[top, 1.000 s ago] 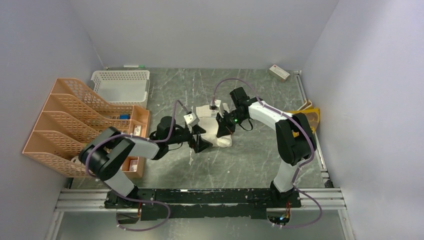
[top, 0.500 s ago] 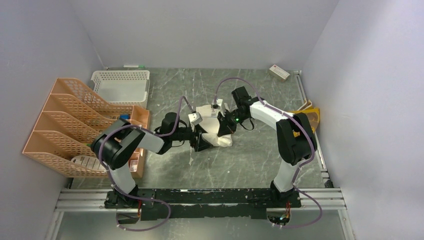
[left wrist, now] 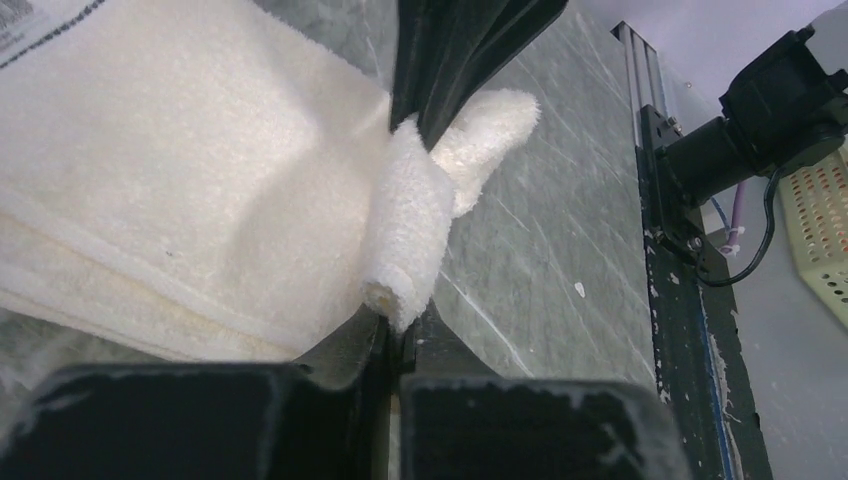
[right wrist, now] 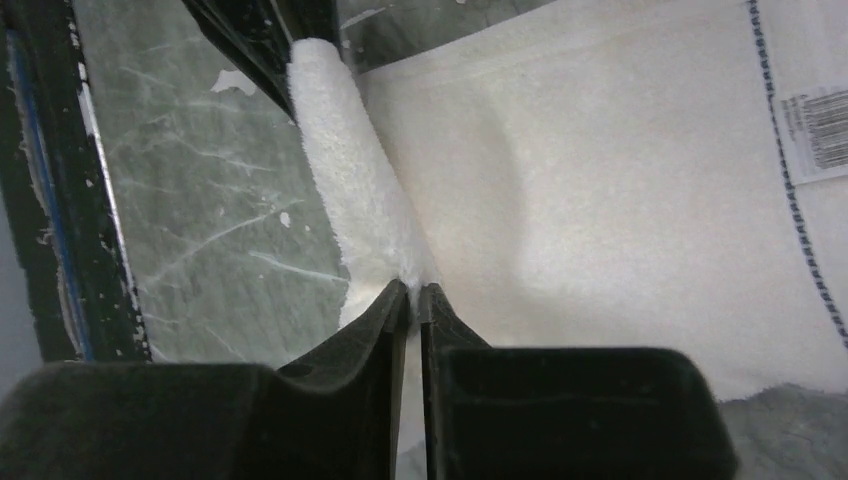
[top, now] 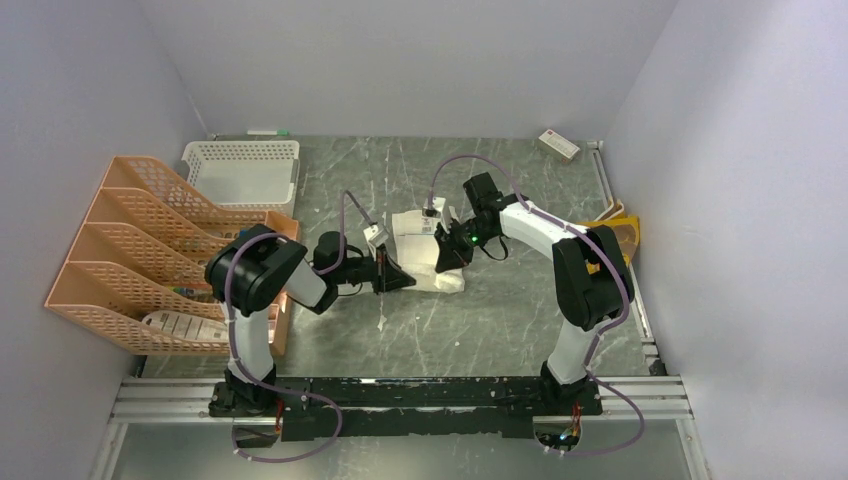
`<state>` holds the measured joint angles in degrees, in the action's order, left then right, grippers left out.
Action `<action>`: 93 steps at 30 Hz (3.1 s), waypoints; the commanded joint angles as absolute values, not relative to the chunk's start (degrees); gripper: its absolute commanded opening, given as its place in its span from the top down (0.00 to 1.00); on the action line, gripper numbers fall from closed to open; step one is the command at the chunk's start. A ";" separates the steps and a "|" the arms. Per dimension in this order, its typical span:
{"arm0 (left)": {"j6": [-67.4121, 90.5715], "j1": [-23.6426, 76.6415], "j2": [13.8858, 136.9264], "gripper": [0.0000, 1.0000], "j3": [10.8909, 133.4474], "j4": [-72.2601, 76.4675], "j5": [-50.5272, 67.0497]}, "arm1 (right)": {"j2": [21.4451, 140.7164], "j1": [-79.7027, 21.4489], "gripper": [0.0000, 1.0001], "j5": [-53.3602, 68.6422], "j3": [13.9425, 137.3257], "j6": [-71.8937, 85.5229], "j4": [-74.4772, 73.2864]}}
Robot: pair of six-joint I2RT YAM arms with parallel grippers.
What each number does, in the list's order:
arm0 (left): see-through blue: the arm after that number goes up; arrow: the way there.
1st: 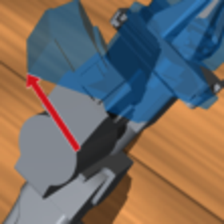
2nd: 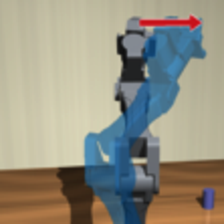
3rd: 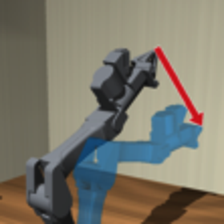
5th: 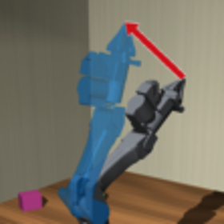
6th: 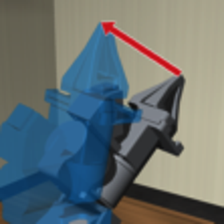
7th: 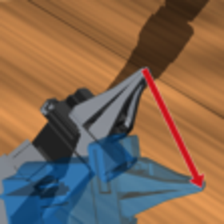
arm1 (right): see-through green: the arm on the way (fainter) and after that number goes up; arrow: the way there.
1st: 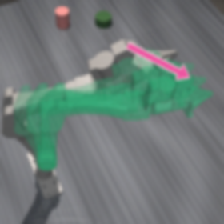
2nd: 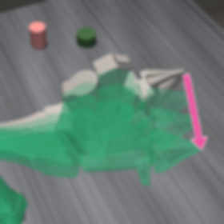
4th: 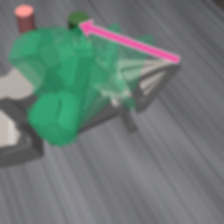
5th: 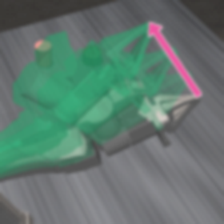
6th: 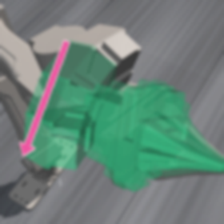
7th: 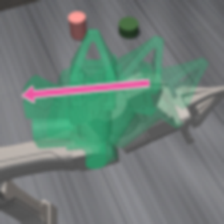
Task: Roll the towels
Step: Roll the towel at the center of the board.
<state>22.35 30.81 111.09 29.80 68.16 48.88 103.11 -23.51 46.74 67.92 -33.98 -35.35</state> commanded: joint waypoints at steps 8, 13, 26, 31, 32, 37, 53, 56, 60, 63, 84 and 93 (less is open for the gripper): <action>30.09 30.17 113.16 0.93 33.05 70.66 54.47 | 87.35 -23.10 0.00 23.78 59.78 -23.64 -10.73; 26.43 30.18 111.18 0.93 37.74 50.67 52.55 | 74.35 -25.84 0.00 8.36 49.00 -19.80 3.64; 25.37 30.19 108.11 0.93 34.34 45.95 49.24 | 60.74 -39.75 0.00 21.21 33.82 -31.56 4.43; 27.13 30.18 108.13 0.93 32.26 50.47 50.02 | 66.52 -24.34 0.01 45.17 45.95 -39.13 -8.81; 27.51 30.23 108.44 0.93 32.17 51.25 50.13 | 68.93 -24.25 0.03 45.71 49.36 -43.38 -15.89; 30.71 30.16 111.14 0.93 32.40 56.19 51.20 | 74.93 -24.79 0.09 47.82 54.41 -53.16 -32.05; 24.81 24.52 106.13 0.93 30.93 46.75 54.32 | 63.77 -36.47 0.09 25.47 34.91 -44.29 -16.81; 23.34 24.52 105.15 0.93 31.16 44.59 54.02 | 63.35 -36.63 0.12 24.60 33.54 -43.33 -13.13; 23.81 24.50 105.00 0.93 30.54 45.32 53.69 | 68.08 -36.65 0.24 23.28 34.71 -37.78 -8.21; 24.48 24.52 105.41 0.93 30.12 46.53 53.86 | 71.01 -36.67 0.28 26.68 34.47 -34.87 -3.63; 23.25 24.48 105.58 0.93 29.76 45.42 53.65 | 82.59 -33.64 1.00 37.72 39.12 -34.61 -8.80; 21.65 24.48 104.94 0.93 29.37 43.49 53.19 | 82.28 -19.95 1.00 54.43 42.65 -29.30 -11.32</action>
